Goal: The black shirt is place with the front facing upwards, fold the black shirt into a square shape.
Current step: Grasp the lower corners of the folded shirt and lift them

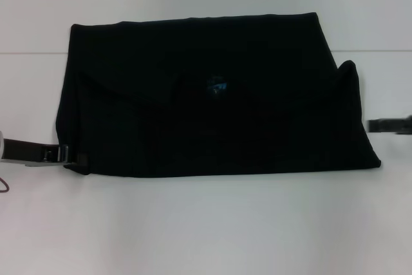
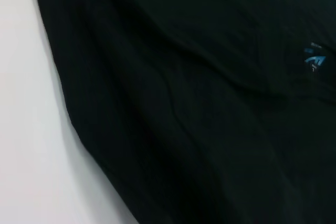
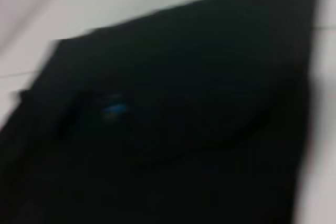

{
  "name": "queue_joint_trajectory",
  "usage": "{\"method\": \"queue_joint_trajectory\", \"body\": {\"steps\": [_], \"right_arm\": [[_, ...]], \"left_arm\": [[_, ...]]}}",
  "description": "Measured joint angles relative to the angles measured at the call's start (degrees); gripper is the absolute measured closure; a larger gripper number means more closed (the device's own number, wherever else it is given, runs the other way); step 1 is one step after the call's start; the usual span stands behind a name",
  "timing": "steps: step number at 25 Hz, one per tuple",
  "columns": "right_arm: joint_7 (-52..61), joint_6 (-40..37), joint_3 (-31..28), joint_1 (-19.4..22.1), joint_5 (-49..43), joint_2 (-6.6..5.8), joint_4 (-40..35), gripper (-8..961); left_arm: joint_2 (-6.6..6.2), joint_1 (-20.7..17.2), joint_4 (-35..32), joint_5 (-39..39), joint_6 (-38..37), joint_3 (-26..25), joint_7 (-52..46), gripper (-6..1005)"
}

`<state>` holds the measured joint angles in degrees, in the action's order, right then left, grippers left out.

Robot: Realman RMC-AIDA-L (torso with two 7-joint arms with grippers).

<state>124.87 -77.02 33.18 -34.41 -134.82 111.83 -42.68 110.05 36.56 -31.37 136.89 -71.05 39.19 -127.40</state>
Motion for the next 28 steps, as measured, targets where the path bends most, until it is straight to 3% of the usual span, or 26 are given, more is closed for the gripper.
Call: {"method": "queue_joint_trajectory", "body": {"steps": [2, 5, 10, 14, 22, 28], "right_arm": [[11.80, -0.33, 0.98, -2.47, -6.70, -2.09, -1.41, 12], [21.85, -0.62, 1.47, -6.00, -14.79, -3.24, -2.86, 13], [23.02, 0.58, 1.69, -10.68, -22.30, -1.76, -1.46, 13], [22.28, 4.53, 2.85, -12.69, -23.27, -0.77, 3.19, 28], [20.52, 7.31, 3.26, -14.16, -22.87, 1.14, 7.42, 70], [20.09, 7.97, 3.54, -14.15, -22.80, 1.73, 8.65, 100]], "left_arm": [[-0.07, 0.00, 0.00, -0.03, -0.06, 0.01, 0.03, 996], [-0.18, 0.00, 0.00, -0.05, -0.17, 0.01, 0.14, 997], [-0.23, 0.10, 0.00, -0.45, -1.01, 0.00, 0.74, 997], [-0.31, 0.15, 0.00, -1.00, -1.51, 0.01, 0.81, 997], [-0.31, 0.18, 0.00, -1.04, -1.63, -0.10, 0.84, 996], [-0.28, 0.18, 0.00, -1.36, -1.65, -0.58, 1.11, 996]]}}
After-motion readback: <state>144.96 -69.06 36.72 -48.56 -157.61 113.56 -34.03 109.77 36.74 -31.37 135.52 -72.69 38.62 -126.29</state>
